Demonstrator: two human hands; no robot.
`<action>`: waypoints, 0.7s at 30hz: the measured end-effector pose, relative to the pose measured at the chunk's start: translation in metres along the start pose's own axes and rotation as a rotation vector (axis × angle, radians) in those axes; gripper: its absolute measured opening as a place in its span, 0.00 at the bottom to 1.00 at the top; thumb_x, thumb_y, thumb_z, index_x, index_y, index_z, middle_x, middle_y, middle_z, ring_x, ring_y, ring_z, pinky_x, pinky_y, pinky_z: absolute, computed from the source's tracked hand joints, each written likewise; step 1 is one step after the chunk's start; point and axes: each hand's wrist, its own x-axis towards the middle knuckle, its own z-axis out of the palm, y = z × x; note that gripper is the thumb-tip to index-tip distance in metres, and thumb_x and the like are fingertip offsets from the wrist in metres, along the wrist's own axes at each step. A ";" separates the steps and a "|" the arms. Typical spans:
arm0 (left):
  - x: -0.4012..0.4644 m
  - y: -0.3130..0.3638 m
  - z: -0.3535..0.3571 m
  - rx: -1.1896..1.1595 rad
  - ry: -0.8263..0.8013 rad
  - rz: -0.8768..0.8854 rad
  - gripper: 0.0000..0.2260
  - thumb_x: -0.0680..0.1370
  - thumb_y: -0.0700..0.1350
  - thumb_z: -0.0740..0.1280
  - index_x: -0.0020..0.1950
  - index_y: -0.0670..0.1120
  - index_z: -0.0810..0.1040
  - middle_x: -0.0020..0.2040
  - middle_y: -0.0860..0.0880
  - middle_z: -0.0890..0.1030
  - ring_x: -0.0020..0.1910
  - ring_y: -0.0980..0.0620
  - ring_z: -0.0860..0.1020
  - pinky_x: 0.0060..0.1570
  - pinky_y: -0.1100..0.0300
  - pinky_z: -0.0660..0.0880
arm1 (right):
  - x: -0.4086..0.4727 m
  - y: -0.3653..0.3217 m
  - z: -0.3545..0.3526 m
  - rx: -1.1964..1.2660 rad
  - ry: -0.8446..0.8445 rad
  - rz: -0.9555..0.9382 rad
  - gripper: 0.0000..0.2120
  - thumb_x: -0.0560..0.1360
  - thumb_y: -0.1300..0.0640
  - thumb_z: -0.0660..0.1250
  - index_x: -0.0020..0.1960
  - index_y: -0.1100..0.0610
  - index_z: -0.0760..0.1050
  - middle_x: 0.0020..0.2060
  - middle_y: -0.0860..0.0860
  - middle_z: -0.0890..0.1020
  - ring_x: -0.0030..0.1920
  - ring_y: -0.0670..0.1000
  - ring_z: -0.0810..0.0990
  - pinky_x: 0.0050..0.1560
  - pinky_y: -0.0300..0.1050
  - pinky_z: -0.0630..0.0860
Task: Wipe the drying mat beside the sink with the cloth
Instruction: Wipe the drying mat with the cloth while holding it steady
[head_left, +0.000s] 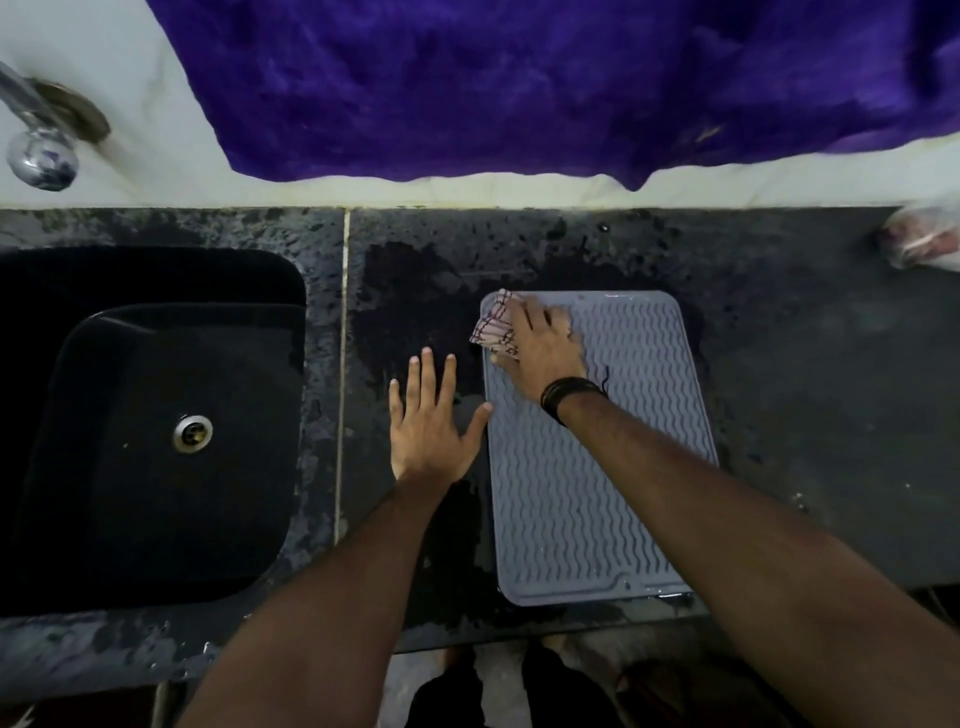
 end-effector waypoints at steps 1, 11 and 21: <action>0.001 -0.001 0.000 -0.001 0.007 0.000 0.39 0.80 0.73 0.40 0.84 0.51 0.47 0.84 0.47 0.45 0.83 0.48 0.43 0.80 0.43 0.42 | 0.003 0.000 0.001 -0.031 -0.003 -0.012 0.33 0.75 0.45 0.66 0.75 0.52 0.57 0.73 0.54 0.62 0.69 0.63 0.61 0.62 0.63 0.67; 0.001 0.000 0.002 0.019 0.023 -0.002 0.38 0.80 0.72 0.45 0.84 0.51 0.49 0.84 0.46 0.46 0.83 0.47 0.44 0.79 0.42 0.47 | -0.056 0.000 0.011 -0.081 -0.007 -0.050 0.31 0.73 0.60 0.67 0.73 0.49 0.62 0.70 0.54 0.64 0.65 0.60 0.66 0.57 0.61 0.73; 0.002 0.000 0.001 0.023 0.019 -0.010 0.38 0.80 0.72 0.46 0.84 0.53 0.47 0.84 0.48 0.44 0.82 0.49 0.42 0.79 0.46 0.38 | 0.009 -0.005 -0.019 0.079 0.086 -0.080 0.29 0.72 0.67 0.63 0.72 0.54 0.65 0.72 0.51 0.67 0.67 0.59 0.65 0.56 0.58 0.74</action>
